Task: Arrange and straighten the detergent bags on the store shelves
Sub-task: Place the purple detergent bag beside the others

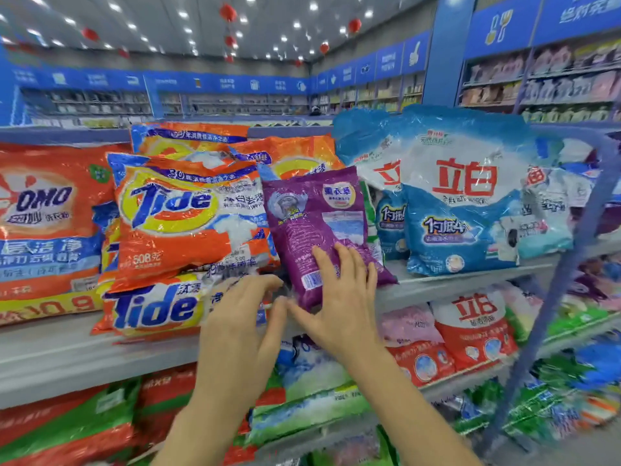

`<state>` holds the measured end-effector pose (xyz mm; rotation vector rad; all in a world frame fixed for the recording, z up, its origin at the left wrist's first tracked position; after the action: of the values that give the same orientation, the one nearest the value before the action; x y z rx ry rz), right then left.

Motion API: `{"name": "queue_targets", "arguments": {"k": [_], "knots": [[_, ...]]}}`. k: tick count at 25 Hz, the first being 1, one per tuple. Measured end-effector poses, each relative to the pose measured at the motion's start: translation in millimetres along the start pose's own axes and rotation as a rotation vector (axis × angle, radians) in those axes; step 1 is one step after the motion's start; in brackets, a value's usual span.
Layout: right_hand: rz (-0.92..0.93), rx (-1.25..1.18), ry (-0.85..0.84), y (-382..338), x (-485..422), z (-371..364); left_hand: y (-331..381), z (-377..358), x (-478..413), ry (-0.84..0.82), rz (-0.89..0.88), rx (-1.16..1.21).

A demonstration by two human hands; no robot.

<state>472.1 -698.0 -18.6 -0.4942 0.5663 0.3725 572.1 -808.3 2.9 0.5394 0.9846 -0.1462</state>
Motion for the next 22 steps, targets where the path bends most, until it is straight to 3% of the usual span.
{"name": "queue_targets", "arguments": {"k": [8,12,14,17,20,22], "knots": [[0.107,-0.030,0.025,19,-13,6,-1,-62,-13,0.061,0.236,0.054],[0.126,-0.232,-0.022,34,-24,25,-1,-66,-10,0.053,0.330,0.097],[0.067,-0.495,-0.052,53,-31,37,-3,-67,-10,0.052,0.381,0.130],[-0.147,-1.098,-0.108,88,-49,50,-2,-70,-18,0.040,0.470,0.259],[-0.399,-1.828,-0.310,108,-61,47,4,-81,-32,-0.019,0.592,0.507],[-0.404,-2.150,-0.462,102,-63,47,10,-92,-45,-0.063,0.684,0.727]]}}
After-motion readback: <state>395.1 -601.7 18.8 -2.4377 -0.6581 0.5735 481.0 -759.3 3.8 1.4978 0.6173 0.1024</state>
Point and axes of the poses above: each hand's wrist, its own x-axis away from the middle knuckle, its own z-axis out of the back of the hand, y = z × x, the point moved 4 cm from there along -x, towards the middle knuckle, and after that the axes turned 4 degrees about -z, right-handed, at the moved point
